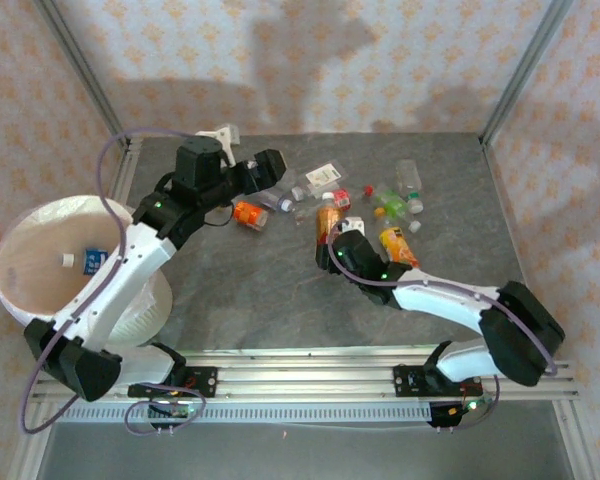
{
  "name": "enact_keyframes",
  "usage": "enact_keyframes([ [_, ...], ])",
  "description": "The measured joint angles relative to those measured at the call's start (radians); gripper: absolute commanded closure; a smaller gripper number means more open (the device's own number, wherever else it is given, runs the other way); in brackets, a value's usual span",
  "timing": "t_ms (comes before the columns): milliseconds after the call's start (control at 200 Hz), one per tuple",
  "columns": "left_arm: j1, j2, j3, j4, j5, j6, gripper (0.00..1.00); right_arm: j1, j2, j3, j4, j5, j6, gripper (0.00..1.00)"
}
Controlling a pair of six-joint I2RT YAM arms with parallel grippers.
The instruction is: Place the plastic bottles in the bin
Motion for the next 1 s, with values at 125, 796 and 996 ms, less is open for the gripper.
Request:
enact_keyframes([
  [125,-0.032,0.066,0.031,-0.002,-0.02,0.008,0.0,0.0,-0.07,-0.004,0.038,-0.013,-0.045,0.57],
  [796,-0.072,0.169,0.034,0.057,0.201,0.08,0.0,0.0,-0.144,0.113,0.164,-0.231,-0.17,0.58],
  [996,-0.087,0.194,0.037,0.05,0.203,0.108,0.17,0.0,-0.098,0.186,0.166,-0.285,-0.22,0.58],
])
